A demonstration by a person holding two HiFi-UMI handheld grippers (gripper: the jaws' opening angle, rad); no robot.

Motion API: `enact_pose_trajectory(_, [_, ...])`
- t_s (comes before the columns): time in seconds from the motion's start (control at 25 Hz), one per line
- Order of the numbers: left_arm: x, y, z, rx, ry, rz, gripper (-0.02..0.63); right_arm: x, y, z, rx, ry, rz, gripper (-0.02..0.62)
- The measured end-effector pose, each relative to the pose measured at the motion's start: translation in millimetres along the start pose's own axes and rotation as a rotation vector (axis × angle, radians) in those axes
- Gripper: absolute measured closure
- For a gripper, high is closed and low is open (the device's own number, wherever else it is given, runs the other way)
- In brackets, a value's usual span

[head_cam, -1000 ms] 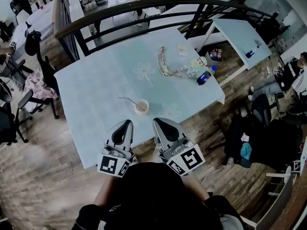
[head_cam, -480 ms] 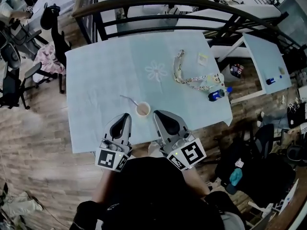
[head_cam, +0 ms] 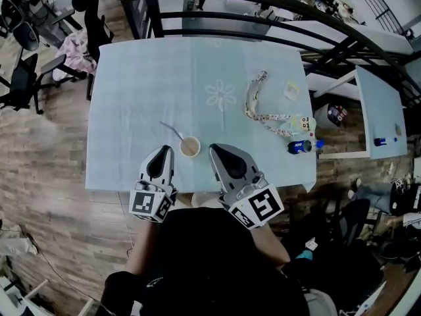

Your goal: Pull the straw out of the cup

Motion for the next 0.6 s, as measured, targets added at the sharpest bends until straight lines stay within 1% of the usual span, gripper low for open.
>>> enact_pose_trajectory(0.08, [-8, -14, 0, -0.020, 0.039, 0.011, 0.581, 4, -3, -2, -0.013, 0.026, -0.007, 0.586])
enact_pose_trajectory(0.2, [-19, -28, -1, -0.062, 0.091, 0.027, 0.521, 9, -4, -5, -0.033, 0.059, -0.023, 0.586])
enact_pose_trajectory(0.28, [-24, -40, -3, -0.089, 0.122, 0.021, 0.506, 12, -3, -7, -0.042, 0.075, -0.036, 0.586])
enact_pose_trajectory(0.6, [-44, -99, -27, -0.162, 0.186, 0.075, 0.466, 30, -9, -16, -0.055, 0.103, -0.060, 0.586])
Point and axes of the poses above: the fingertips, and each gripper's own axes: z backward along the fingers, x to its right, y out of its top, the point moved 1 cm from there along z, backward along the fingers, and after that the axes turned 13 degrees about x, right-handed, at the moved point
